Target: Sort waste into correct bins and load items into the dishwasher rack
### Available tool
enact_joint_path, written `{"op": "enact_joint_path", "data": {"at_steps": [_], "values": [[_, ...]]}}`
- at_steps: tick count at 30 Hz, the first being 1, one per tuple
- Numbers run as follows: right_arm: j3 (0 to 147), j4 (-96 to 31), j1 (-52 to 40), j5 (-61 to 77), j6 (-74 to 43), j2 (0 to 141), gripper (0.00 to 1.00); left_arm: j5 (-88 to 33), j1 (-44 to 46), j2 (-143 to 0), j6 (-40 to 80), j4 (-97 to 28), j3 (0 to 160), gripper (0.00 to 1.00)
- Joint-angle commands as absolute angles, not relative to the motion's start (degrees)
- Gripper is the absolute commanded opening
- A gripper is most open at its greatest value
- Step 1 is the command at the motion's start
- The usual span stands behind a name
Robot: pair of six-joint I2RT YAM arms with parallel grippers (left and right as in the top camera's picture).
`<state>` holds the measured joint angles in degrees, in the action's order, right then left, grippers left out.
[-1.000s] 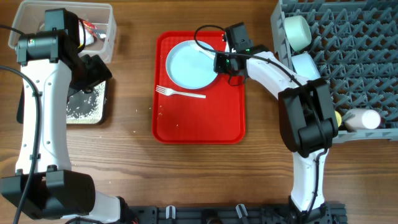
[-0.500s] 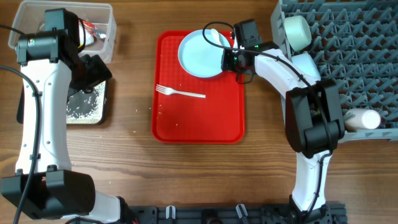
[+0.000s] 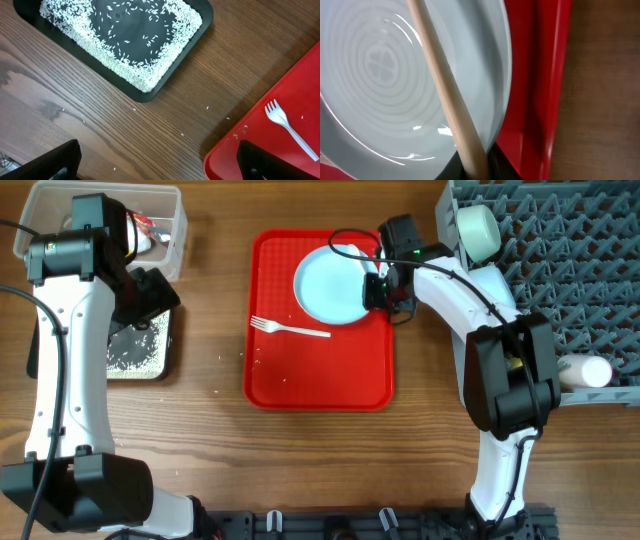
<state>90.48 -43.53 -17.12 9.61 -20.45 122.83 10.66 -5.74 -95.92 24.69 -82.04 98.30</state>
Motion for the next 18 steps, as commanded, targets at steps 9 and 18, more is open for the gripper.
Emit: {"op": "enact_joint_path", "data": {"at_steps": [9, 18], "values": [[90.41, -54.33, -16.91, 8.64, -16.4, 121.3, 0.09, 10.94, -5.89, -96.47, 24.25, -81.91, 98.48, 1.0], [90.43, -54.89, -16.84, 8.19, -13.8, 121.27, 0.1, 10.96, -5.89, -96.47, 24.23, -82.13, 98.48, 1.0]]}}
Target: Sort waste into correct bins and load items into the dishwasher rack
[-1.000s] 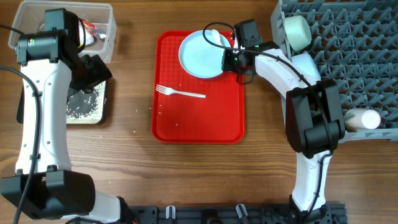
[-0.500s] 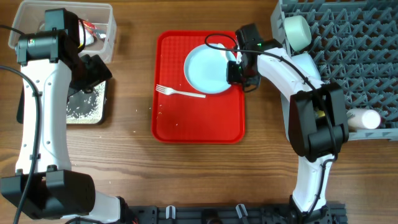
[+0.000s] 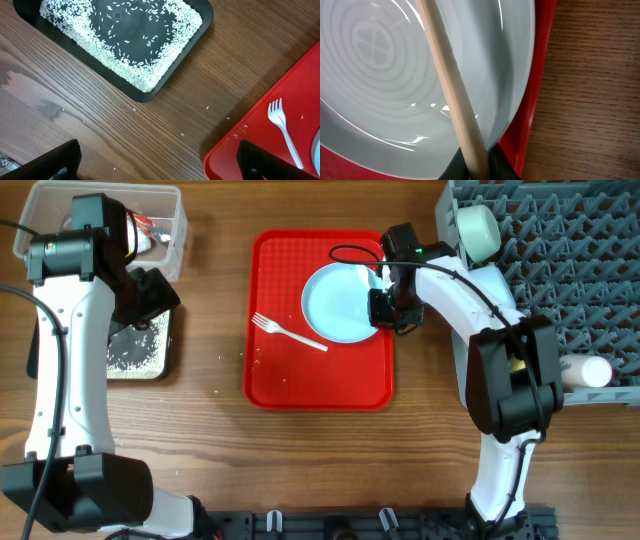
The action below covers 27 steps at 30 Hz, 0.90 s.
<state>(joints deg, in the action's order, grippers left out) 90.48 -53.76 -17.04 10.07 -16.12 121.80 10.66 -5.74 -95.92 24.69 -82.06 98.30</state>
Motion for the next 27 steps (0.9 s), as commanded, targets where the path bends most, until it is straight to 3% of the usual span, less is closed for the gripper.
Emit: {"op": "enact_joint_path", "data": {"at_steps": [1, 4, 6, 8, 20, 27], "values": [[90.43, -55.44, -16.84, 8.16, -13.45, 121.27, 0.14, 10.96, -5.89, -96.47, 24.23, -82.13, 98.48, 1.0], [90.43, -57.69, -16.84, 7.73, -12.88, 121.27, 0.22, 10.96, -5.89, -96.47, 24.25, -82.11, 98.48, 1.0], [90.43, -59.13, -16.84, 7.68, -11.92, 121.27, 0.18, 10.94, -5.89, -96.47, 24.23, -82.11, 98.48, 1.0], [90.43, -60.58, -16.84, 6.83, -11.92, 121.27, 0.04, 10.94, -5.89, -96.47, 24.25, -82.11, 98.48, 1.0], [93.95, -66.65, -16.84, 6.44, -9.89, 120.53, 0.04, 10.94, -5.89, -96.47, 24.25, -82.11, 98.48, 1.0], [99.15, -69.95, -16.84, 6.46, -8.95, 112.33, 0.04, 10.96, -5.89, -96.47, 24.25, -81.89, 98.48, 1.0]]}}
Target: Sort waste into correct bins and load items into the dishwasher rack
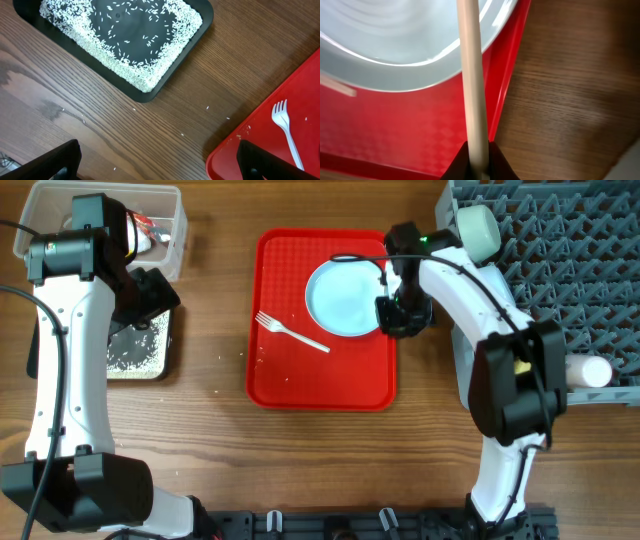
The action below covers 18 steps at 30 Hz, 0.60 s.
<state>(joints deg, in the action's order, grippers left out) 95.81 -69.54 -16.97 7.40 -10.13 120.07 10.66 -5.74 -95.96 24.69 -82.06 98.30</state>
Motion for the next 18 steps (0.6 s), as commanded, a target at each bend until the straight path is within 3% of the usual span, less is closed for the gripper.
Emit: {"op": "enact_joint_path", "data": {"at_steps": [1, 8, 18], "values": [[99.5, -69.93, -16.84, 6.44, -8.93, 110.26, 0.04, 10.96, -5.89, -96.47, 24.25, -81.89, 98.48, 1.0], [100.07, -72.9, -12.8, 0.14, -10.87, 90.96, 0.04, 10.96, -5.89, -96.47, 24.23, -81.87, 98.48, 1.0], [100.01, -83.55, 4.62, -5.32, -14.9, 73.49, 0.04, 10.96, -5.89, -96.47, 24.23, -80.86, 98.48, 1.0]]}}
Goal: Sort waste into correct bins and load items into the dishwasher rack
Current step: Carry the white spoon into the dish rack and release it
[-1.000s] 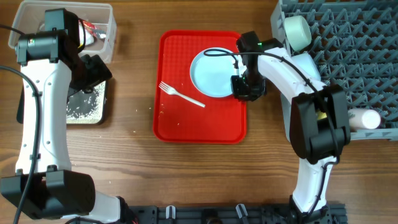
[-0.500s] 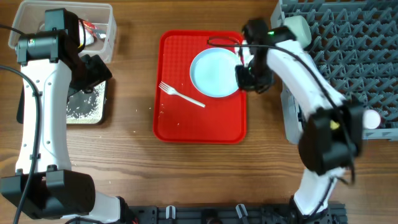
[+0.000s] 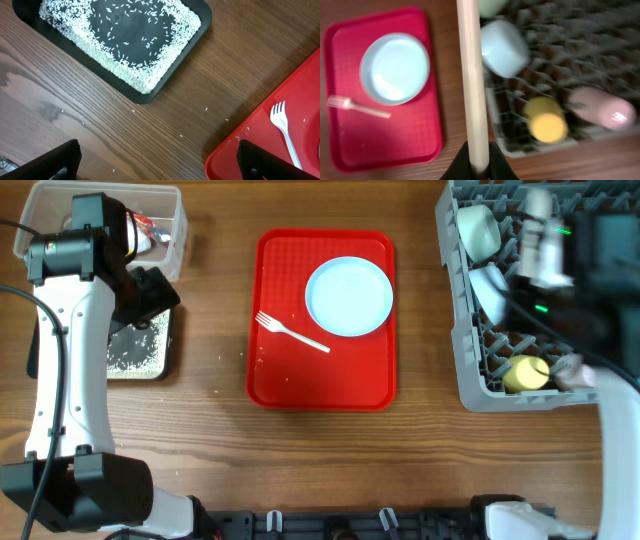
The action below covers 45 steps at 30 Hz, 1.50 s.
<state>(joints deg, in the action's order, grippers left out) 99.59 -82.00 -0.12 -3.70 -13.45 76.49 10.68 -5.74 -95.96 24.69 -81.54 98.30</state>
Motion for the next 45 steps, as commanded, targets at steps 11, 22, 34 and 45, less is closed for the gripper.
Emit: {"op": "enact_joint_path", "data": {"at_steps": [11, 22, 34, 45], "values": [[87.13, -92.16, 7.09, 4.78, -8.69, 72.31, 0.04, 10.98, -5.89, -96.47, 24.23, -79.29, 98.48, 1.0], [72.66, -90.02, 7.09, 11.51, -9.02, 72.9, 0.04, 10.98, -5.91, -96.47, 24.21, -75.72, 98.45, 1.0], [72.66, -84.93, 7.11, 5.8, -9.02, 80.42, 0.04, 11.0, -5.91, -97.38, 24.18, -74.54, 98.45, 1.0], [72.69, -84.2, 7.09, 5.39, -8.93, 90.21, 0.04, 11.0, -5.91, -101.62, 24.21, -75.29, 98.45, 1.0]]}}
